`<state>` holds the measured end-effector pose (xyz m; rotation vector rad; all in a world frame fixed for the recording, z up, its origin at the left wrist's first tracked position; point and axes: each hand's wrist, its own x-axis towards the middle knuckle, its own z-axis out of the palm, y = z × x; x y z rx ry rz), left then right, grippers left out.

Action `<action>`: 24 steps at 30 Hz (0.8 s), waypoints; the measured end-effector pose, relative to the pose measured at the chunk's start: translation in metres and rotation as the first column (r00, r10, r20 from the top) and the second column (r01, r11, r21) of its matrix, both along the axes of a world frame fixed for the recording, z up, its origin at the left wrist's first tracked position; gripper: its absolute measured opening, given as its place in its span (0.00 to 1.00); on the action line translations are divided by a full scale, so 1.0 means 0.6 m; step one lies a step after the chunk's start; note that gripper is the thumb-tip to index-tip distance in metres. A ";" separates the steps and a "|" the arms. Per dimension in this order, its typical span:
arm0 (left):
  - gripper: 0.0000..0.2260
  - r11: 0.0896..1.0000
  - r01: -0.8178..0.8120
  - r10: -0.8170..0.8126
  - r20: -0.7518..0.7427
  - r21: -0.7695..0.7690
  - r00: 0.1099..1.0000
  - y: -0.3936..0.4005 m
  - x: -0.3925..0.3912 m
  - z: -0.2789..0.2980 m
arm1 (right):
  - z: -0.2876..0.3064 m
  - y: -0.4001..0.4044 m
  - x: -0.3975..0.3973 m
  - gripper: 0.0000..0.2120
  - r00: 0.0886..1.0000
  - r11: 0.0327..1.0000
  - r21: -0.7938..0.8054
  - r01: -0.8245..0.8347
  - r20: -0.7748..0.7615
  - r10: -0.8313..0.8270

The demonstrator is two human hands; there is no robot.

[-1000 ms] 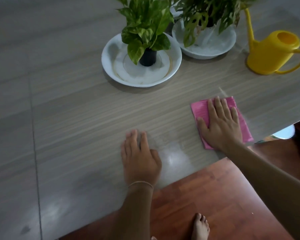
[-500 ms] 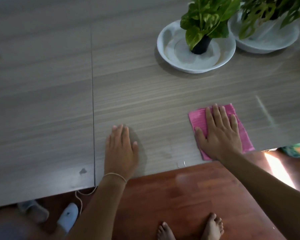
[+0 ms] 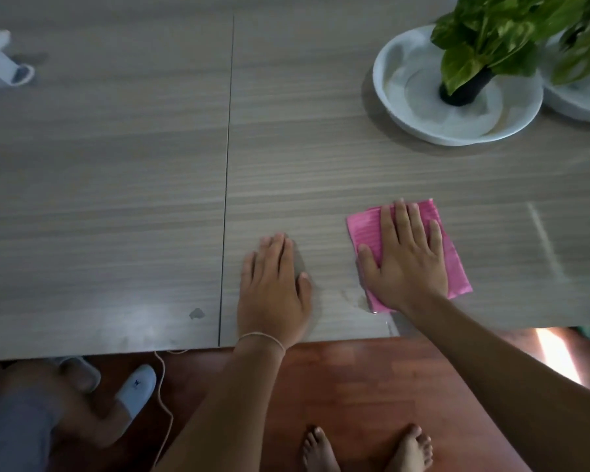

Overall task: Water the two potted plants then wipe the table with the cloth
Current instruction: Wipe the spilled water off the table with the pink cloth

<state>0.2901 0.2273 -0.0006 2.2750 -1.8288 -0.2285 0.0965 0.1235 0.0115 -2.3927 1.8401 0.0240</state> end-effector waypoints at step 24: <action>0.30 0.997 -0.008 0.009 0.004 -0.081 1.000 0.002 0.005 -0.015 | 0.001 -0.355 0.286 0.37 0.995 0.995 -0.005 -0.095 0.027 0.095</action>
